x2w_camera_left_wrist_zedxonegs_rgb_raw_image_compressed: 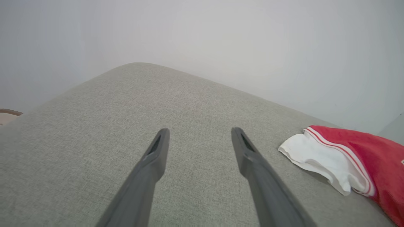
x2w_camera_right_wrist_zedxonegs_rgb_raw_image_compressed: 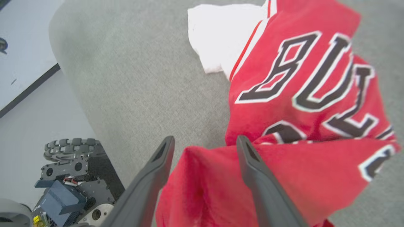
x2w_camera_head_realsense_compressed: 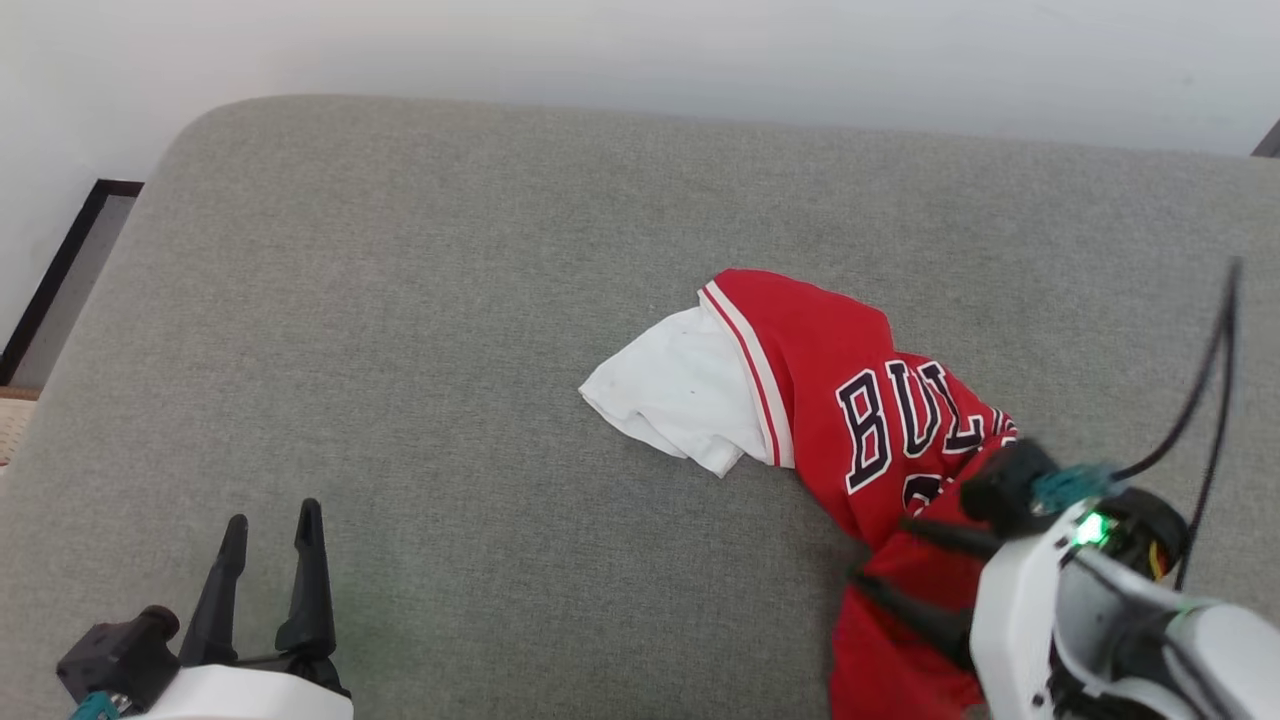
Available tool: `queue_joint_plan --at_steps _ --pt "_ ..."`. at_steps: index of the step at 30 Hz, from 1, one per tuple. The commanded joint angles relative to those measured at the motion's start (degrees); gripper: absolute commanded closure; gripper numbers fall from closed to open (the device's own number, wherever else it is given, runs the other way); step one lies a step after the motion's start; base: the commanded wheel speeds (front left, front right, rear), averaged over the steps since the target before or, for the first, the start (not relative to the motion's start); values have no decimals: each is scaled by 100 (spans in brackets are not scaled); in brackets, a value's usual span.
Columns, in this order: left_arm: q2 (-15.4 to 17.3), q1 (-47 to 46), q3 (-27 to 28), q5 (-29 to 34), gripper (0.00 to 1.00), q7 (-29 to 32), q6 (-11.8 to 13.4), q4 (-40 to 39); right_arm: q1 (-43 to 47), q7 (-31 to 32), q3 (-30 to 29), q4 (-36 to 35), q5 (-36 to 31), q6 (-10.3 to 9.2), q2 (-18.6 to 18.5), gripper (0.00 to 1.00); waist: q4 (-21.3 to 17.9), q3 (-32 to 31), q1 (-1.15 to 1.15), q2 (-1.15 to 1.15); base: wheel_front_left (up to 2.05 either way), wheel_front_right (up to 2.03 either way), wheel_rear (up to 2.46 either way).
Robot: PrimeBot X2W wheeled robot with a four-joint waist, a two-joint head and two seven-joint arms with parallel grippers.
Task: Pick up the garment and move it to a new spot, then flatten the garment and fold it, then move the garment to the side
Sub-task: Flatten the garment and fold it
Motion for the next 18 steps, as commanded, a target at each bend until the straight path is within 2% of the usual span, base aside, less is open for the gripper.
queue_joint_plan --at_steps 1,9,18 --pt "16 28 1 -27 0 -30 -11 2 -11 -49 -134 -68 21 -2 35 0 18 -20 0 0 0 0 0" --pt "18 59 -61 -32 0 -30 -12 26 -196 8 -992 53 -571 -2 179 0 120 -71 0 0 0 0 0" --pt "3 -47 -143 -70 0 -30 -12 49 -429 461 -1754 737 -651 -2 252 0 300 51 0 0 0 0 0"
